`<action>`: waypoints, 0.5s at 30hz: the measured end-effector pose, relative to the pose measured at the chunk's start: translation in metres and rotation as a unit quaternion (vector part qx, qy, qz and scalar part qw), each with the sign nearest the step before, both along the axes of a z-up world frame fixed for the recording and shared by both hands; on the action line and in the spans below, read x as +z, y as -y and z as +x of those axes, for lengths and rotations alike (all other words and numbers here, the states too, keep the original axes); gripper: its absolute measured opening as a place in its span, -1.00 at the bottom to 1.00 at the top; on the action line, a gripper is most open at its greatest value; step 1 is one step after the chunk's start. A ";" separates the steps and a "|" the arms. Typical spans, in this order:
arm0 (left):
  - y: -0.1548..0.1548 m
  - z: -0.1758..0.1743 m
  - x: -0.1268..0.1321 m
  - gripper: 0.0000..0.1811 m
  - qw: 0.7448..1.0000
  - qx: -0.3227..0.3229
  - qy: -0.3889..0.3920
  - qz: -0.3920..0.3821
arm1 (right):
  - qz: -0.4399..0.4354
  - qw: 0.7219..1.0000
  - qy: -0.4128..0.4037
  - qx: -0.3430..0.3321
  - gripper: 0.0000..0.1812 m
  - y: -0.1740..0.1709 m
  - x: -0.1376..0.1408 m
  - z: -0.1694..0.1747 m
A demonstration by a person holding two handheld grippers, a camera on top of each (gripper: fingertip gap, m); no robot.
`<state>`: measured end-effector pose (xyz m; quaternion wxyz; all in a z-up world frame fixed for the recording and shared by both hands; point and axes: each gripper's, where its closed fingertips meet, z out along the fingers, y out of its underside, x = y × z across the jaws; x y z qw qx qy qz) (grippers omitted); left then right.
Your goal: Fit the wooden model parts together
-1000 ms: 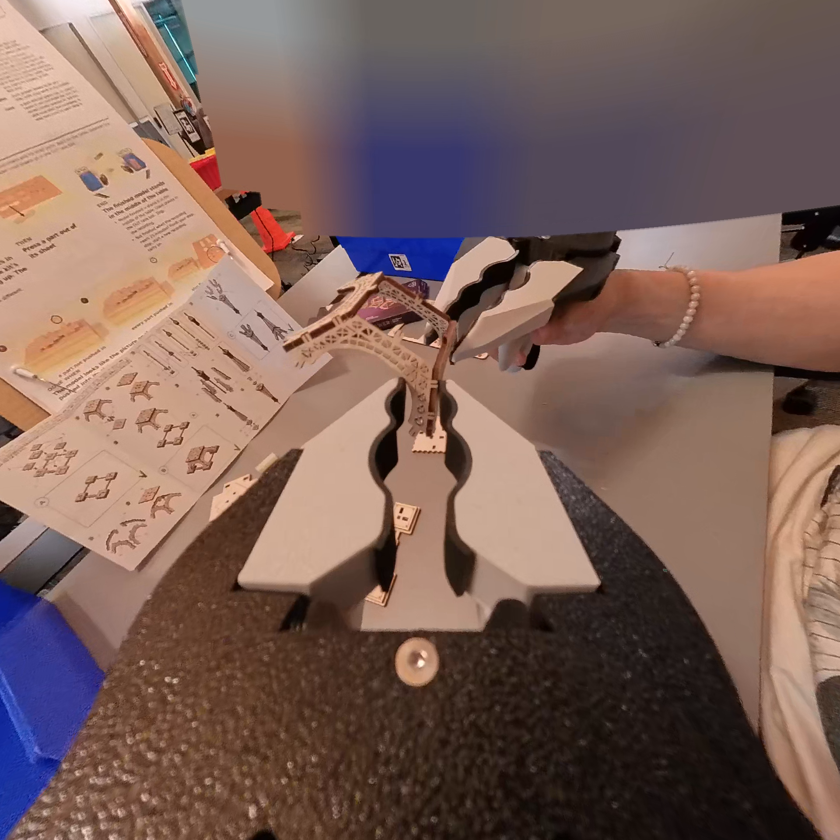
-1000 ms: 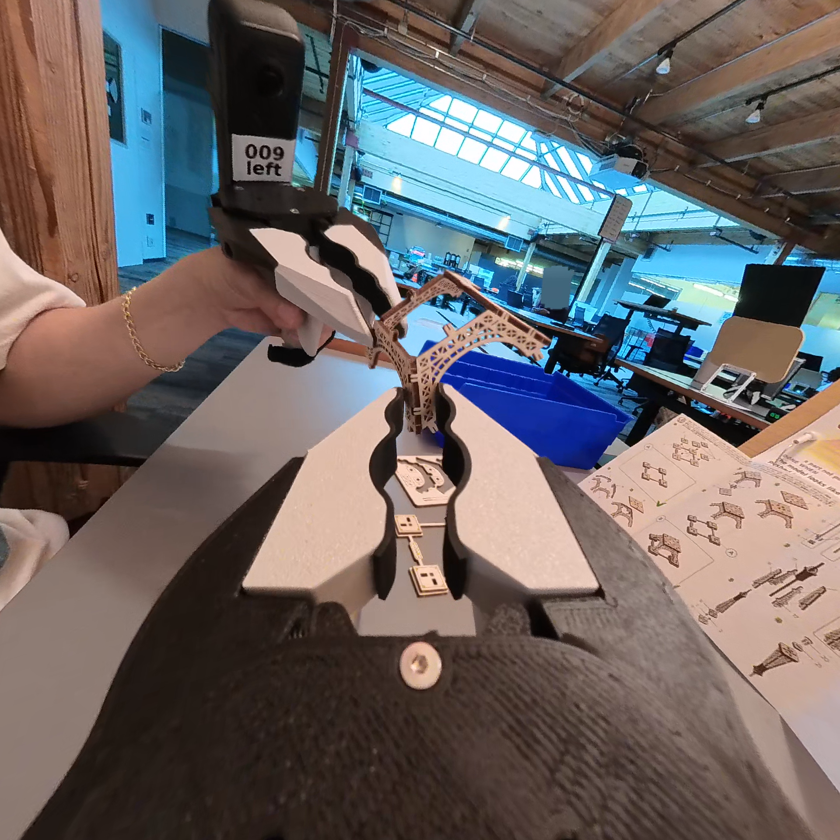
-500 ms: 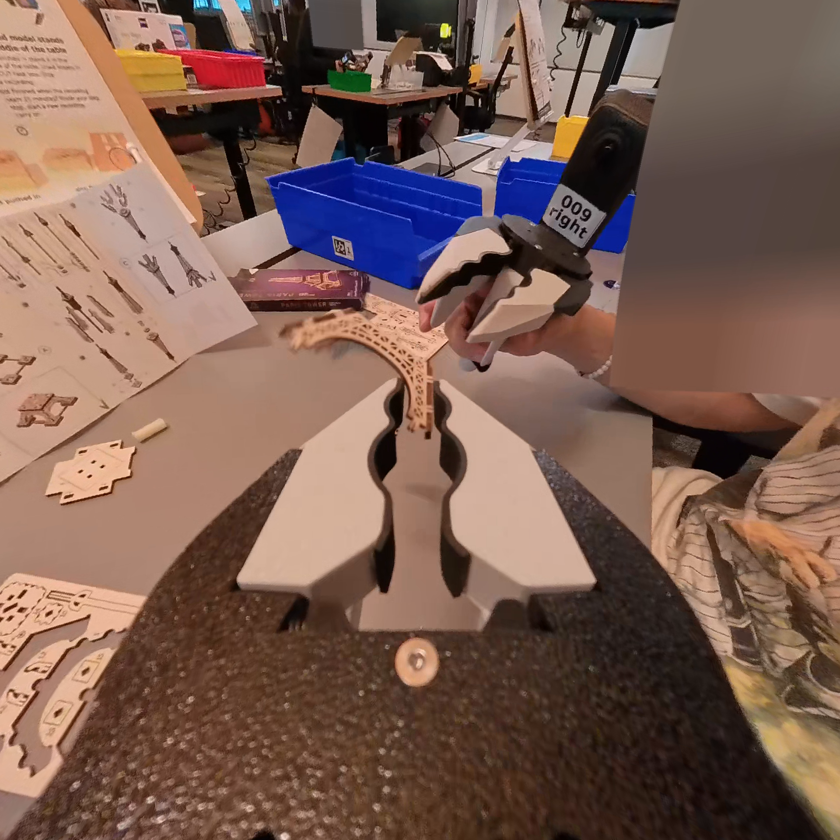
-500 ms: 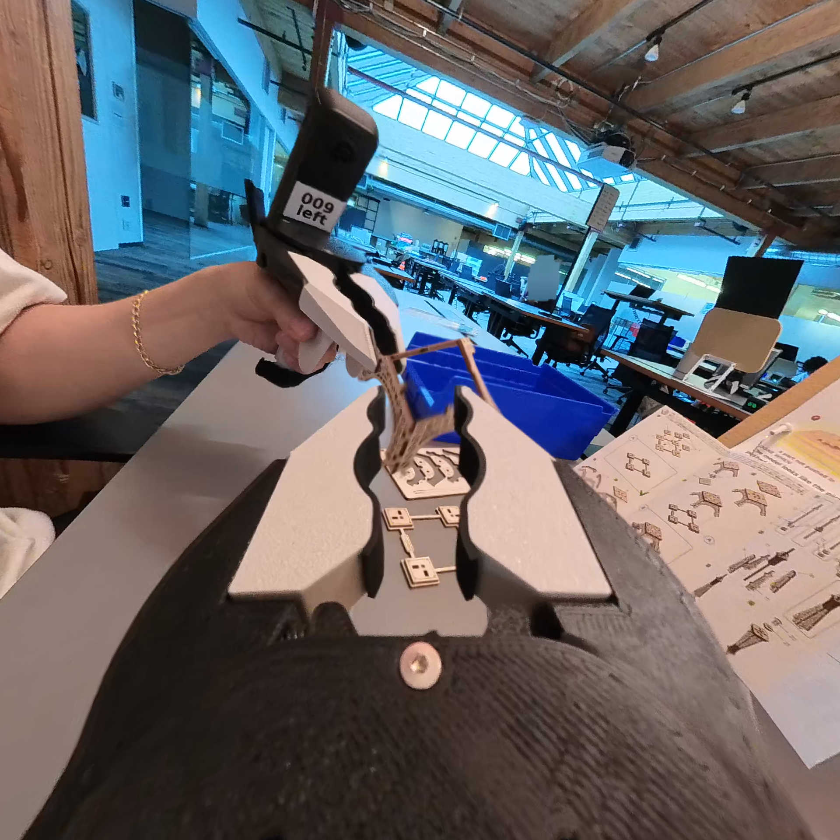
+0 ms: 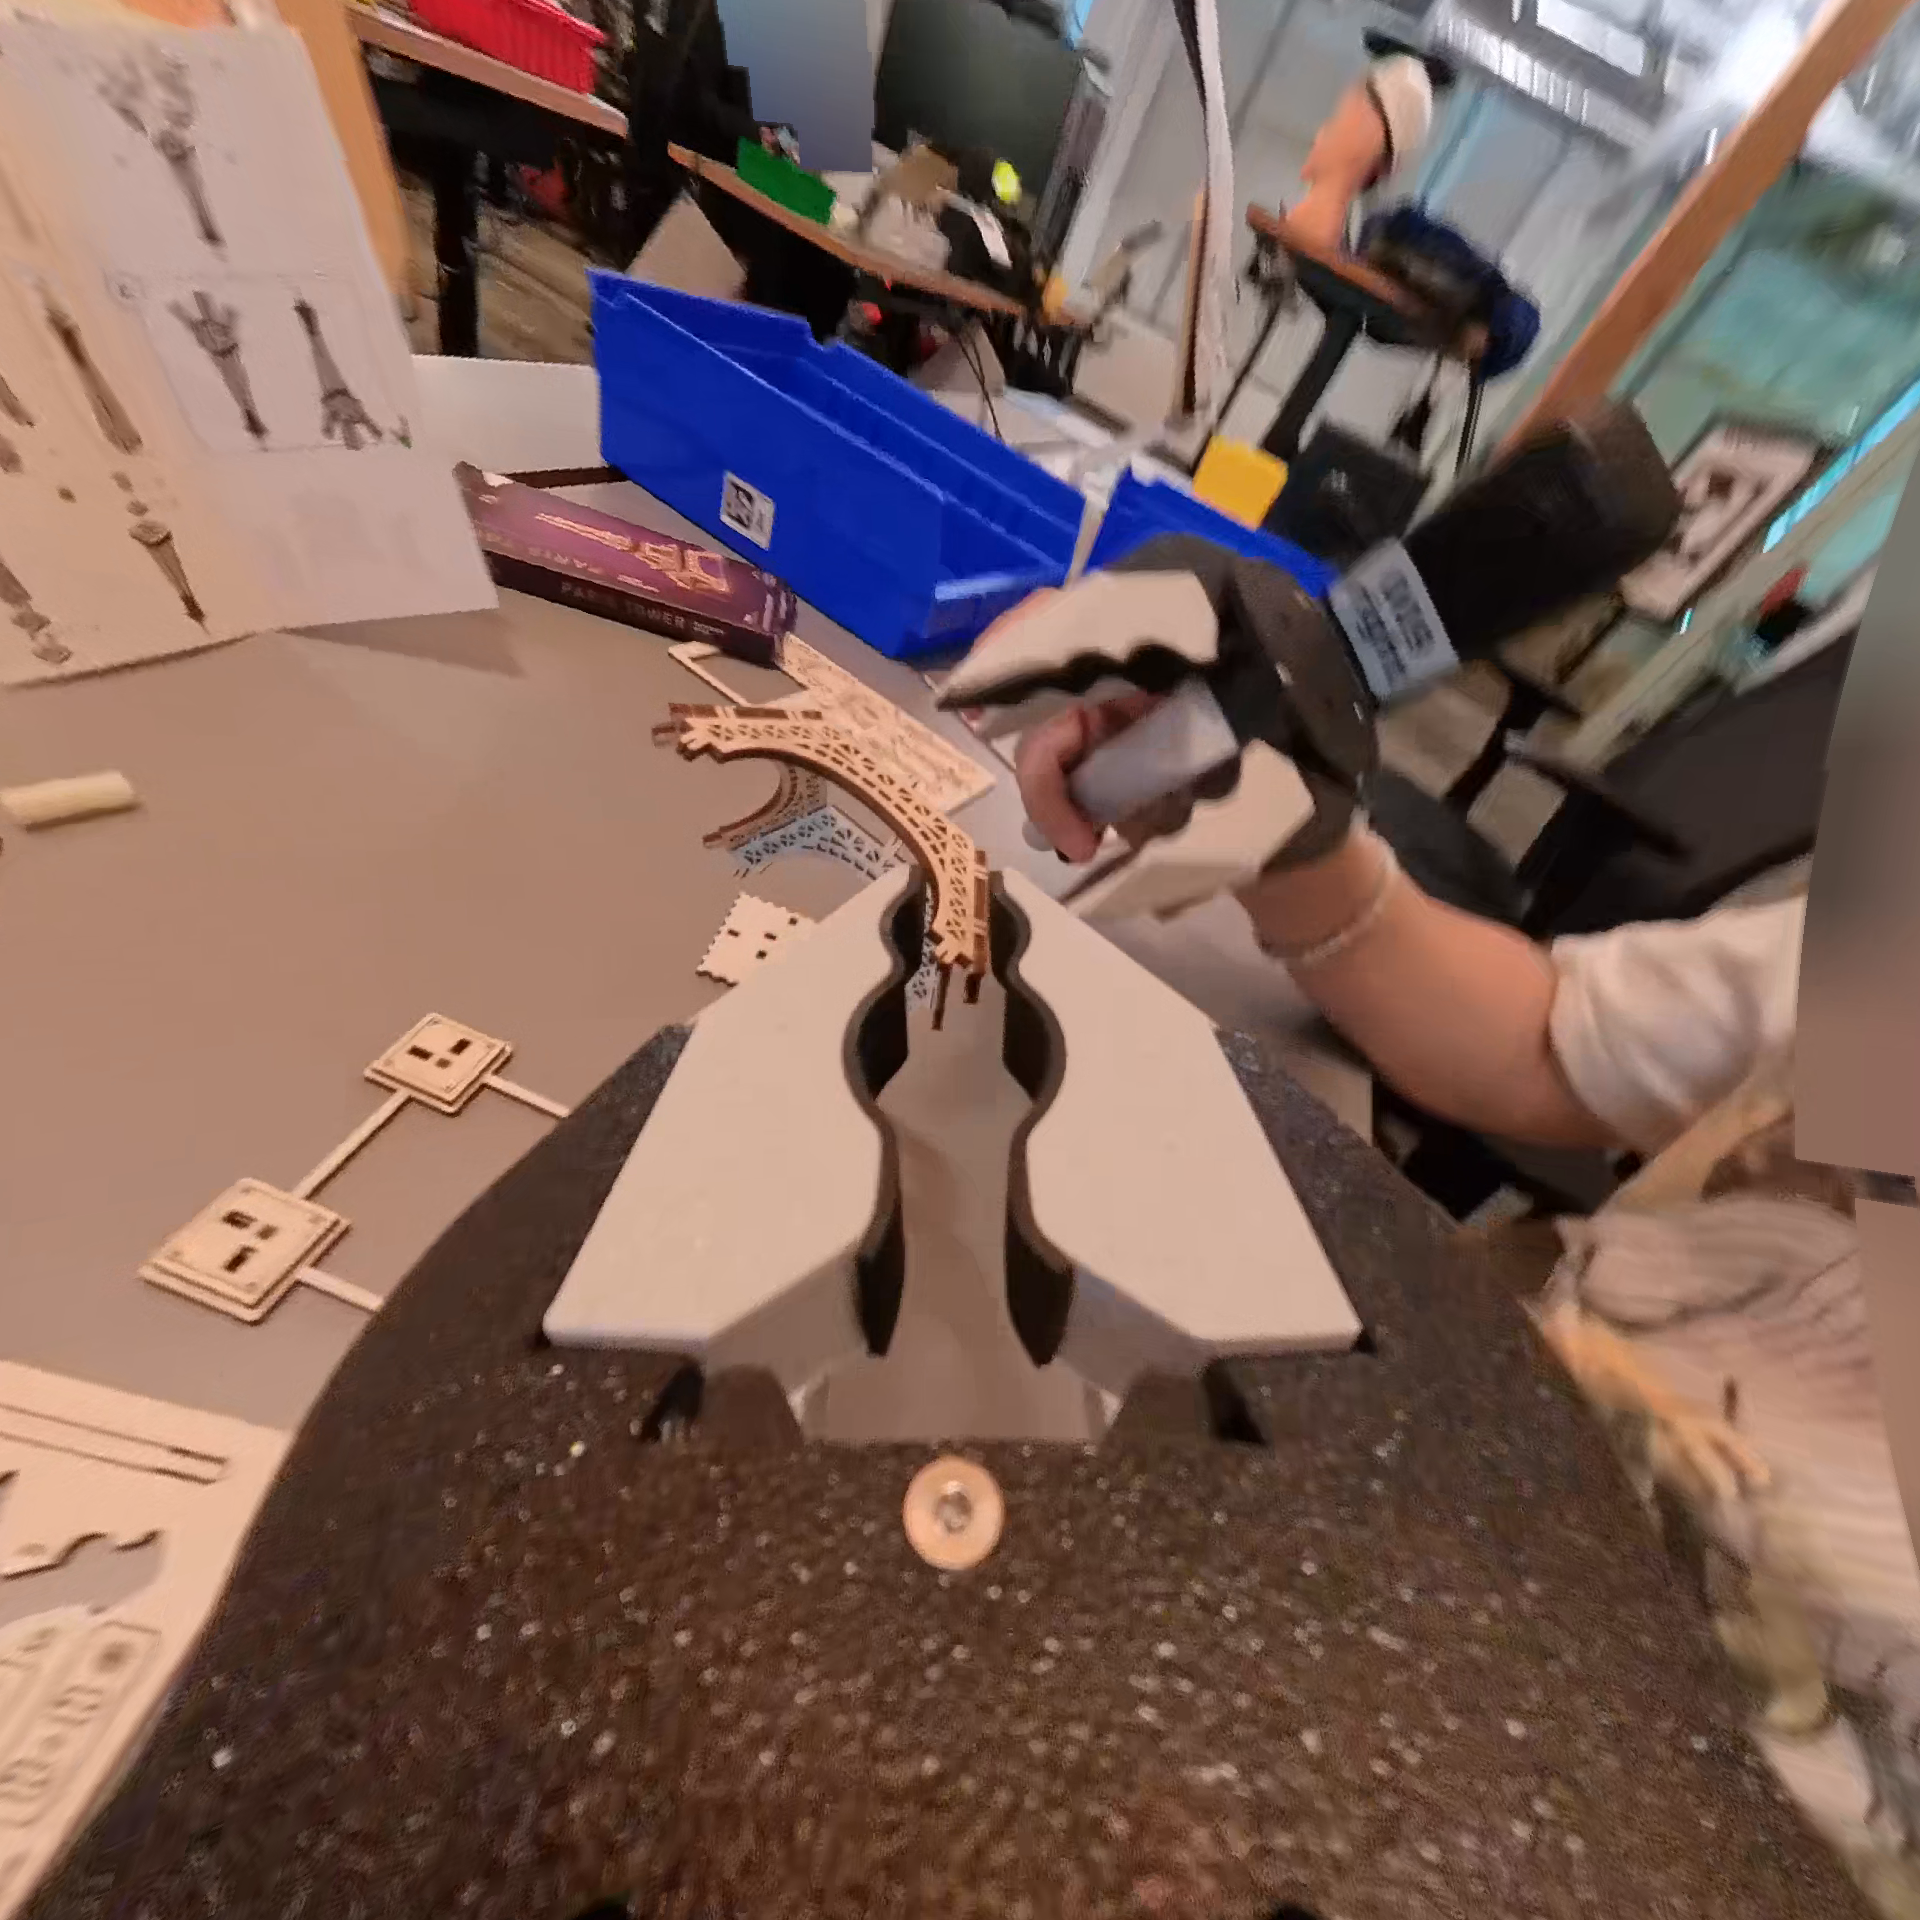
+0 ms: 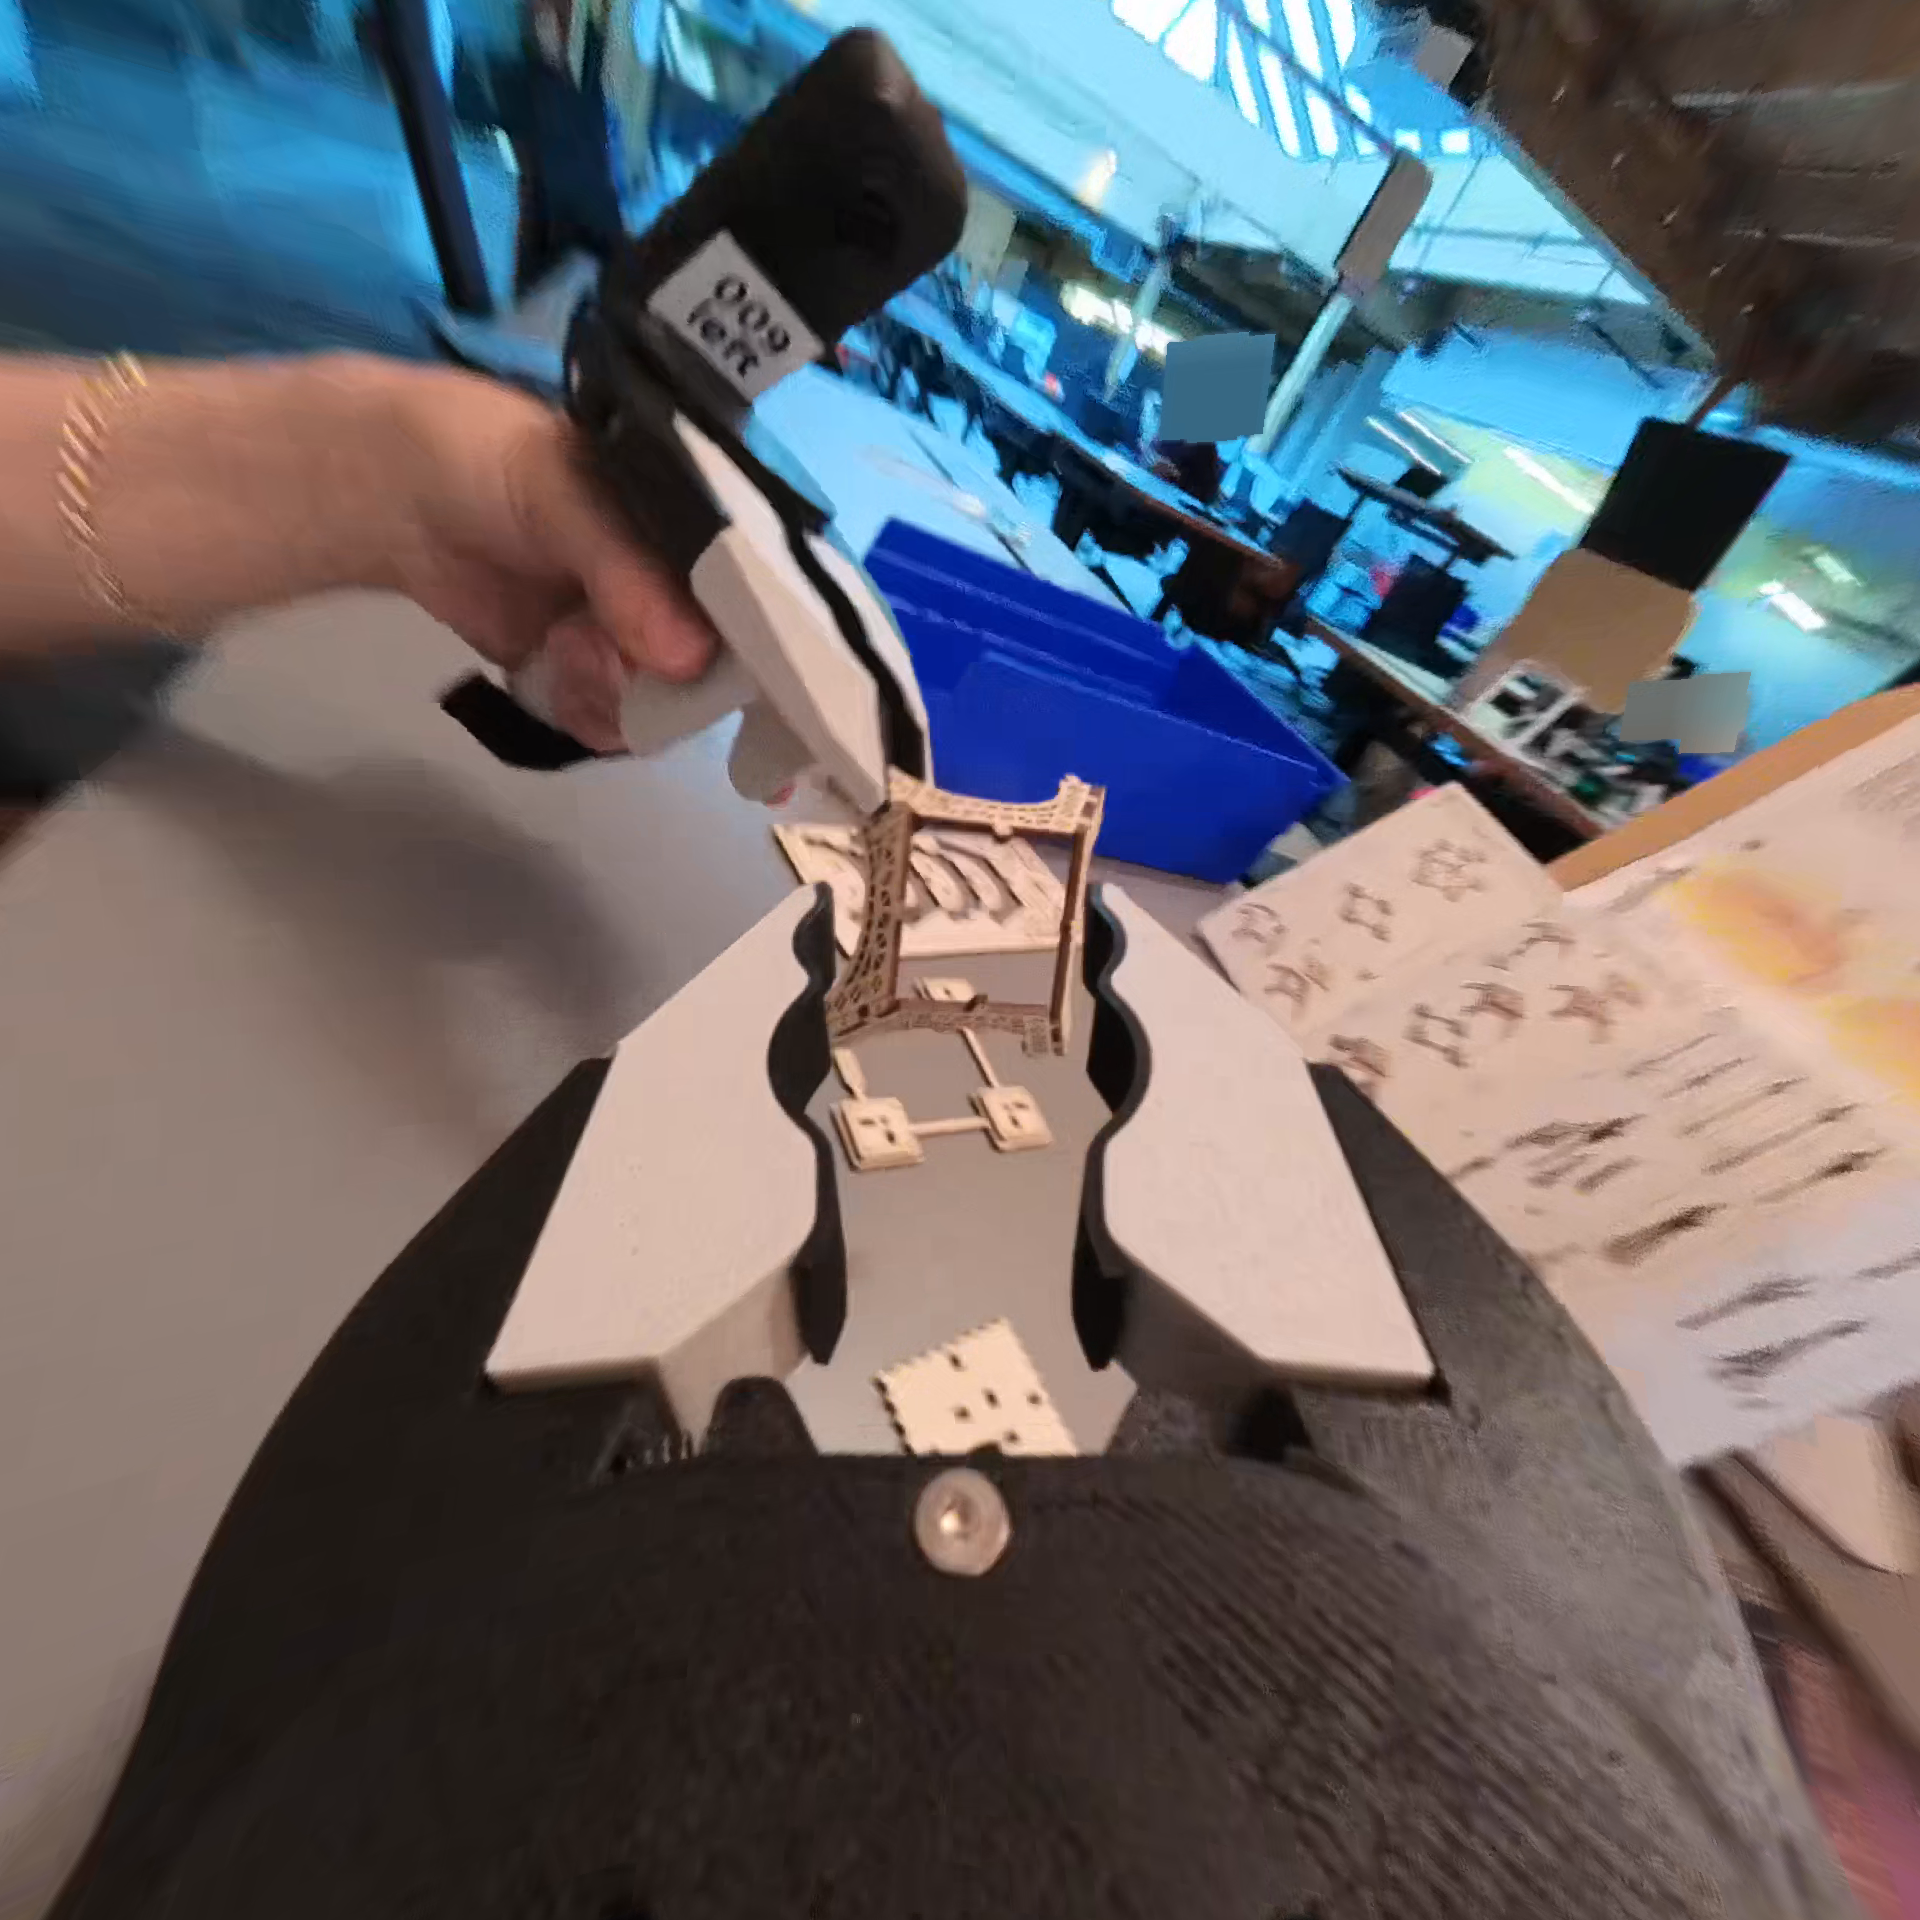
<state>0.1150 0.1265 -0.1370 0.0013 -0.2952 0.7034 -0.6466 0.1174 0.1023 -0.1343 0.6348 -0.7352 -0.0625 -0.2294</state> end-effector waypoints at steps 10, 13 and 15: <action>0.010 0.017 -0.005 -0.91 0.991 0.045 -0.072 -0.100 | -0.142 0.968 0.158 -0.134 -0.76 -0.007 -0.026 0.019; 0.011 0.017 -0.006 -0.91 0.993 0.048 -0.064 -0.091 | -0.146 0.966 0.161 -0.138 -0.85 -0.004 -0.026 0.021; 0.010 0.018 -0.006 -0.77 0.994 0.051 -0.049 -0.079 | -0.151 0.961 0.174 -0.156 -0.85 0.000 -0.025 0.027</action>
